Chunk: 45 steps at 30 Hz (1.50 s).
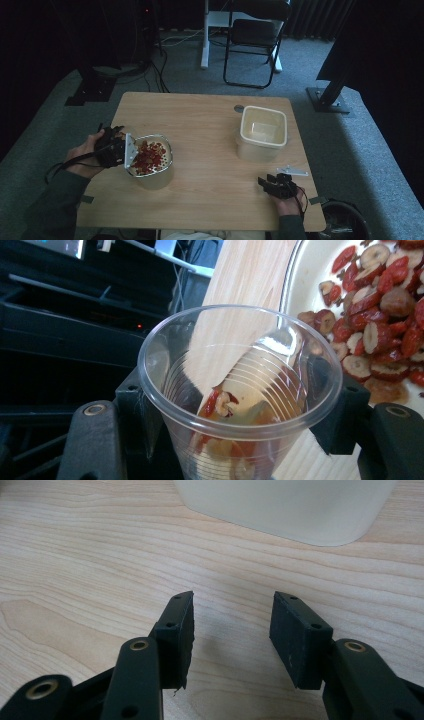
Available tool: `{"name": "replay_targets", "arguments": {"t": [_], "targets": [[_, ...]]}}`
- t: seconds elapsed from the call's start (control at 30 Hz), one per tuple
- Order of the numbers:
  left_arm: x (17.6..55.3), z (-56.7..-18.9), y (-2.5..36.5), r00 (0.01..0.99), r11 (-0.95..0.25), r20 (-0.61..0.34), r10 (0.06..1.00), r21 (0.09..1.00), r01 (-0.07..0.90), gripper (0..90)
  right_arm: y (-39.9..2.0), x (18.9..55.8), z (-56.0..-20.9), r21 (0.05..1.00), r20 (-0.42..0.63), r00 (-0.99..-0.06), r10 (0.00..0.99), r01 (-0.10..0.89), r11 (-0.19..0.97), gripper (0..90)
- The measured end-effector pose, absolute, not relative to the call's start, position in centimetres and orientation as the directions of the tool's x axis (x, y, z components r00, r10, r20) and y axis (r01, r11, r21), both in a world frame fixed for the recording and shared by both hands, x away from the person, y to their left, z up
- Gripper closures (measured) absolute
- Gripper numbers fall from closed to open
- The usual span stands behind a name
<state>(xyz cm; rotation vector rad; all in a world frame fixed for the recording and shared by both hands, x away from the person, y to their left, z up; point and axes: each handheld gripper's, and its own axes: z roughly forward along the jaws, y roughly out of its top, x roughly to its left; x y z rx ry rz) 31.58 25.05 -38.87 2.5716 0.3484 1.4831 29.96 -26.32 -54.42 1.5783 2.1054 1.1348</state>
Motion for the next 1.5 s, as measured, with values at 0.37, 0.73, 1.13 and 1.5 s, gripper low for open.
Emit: {"name": "replay_targets", "arguments": {"t": [0.37,0.73,1.13,1.5], "targets": [[31.3,-39.4,23.8,0.474,-0.995,0.877,0.077,0.041,0.087,34.8,-26.3,30.0,-54.4,0.723,0.228,-0.367,0.902,0.685,0.096,51.9],[31.1,-39.0,23.3,0.441,-0.998,0.898,0.003,-0.027,0.063,35.0,-26.3,30.0,-54.4,0.723,0.229,-0.369,0.901,0.684,0.096,52.0],[31.1,-38.5,23.5,0.417,-0.997,0.909,-0.006,-0.038,0.069,35.8,-26.3,30.0,-54.5,0.724,0.232,-0.368,0.900,0.684,0.093,52.0],[30.7,-38.5,23.5,0.420,-0.992,0.905,-0.075,-0.109,0.059,37.1,-26.3,30.0,-54.5,0.725,0.232,-0.368,0.900,0.683,0.092,52.0]]}}
